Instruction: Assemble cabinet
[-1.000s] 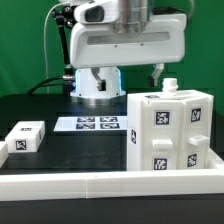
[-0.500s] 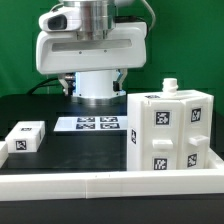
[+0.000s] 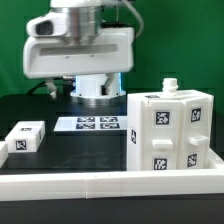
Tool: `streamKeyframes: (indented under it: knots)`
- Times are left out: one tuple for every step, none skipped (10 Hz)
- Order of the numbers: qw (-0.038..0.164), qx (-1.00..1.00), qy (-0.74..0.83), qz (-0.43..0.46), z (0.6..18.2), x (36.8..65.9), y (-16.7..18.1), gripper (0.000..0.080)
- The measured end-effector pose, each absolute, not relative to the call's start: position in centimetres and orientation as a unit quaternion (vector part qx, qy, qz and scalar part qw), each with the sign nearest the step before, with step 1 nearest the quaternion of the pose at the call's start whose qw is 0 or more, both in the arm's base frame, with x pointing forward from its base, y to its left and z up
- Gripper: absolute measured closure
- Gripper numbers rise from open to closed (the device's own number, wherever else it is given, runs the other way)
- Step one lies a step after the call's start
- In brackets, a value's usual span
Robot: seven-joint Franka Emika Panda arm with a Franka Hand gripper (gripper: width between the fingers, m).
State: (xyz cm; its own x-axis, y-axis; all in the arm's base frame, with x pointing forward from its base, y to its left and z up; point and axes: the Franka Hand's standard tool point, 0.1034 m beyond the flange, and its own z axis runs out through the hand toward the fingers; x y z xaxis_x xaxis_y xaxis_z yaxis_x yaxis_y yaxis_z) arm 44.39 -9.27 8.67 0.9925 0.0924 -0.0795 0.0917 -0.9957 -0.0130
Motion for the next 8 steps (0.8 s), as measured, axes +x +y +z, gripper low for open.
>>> streamKeyframes:
  knots:
    - [0.002, -0.998, -0.055, 0.039, 8.0, 44.2, -10.3, 0.0003]
    - [0.0, -0.997, -0.064, 0.038, 7.4, 43.9, -11.7, 0.0003]
    - [0.0, -0.997, -0.064, 0.038, 7.5, 44.0, -11.4, 0.0003]
    - [0.0, -0.997, -0.068, 0.038, 7.4, 44.0, -11.2, 0.0003]
    - [0.0, -0.997, -0.068, 0.039, 7.4, 44.0, -11.2, 0.0003]
    - [0.0, -0.997, -0.068, 0.039, 7.4, 44.0, -11.2, 0.0003]
    - [0.0, -0.997, -0.068, 0.039, 7.4, 44.0, -11.2, 0.0003]
    - [0.0, -0.997, -0.07, 0.041, 7.2, 43.8, -11.5, 0.0003]
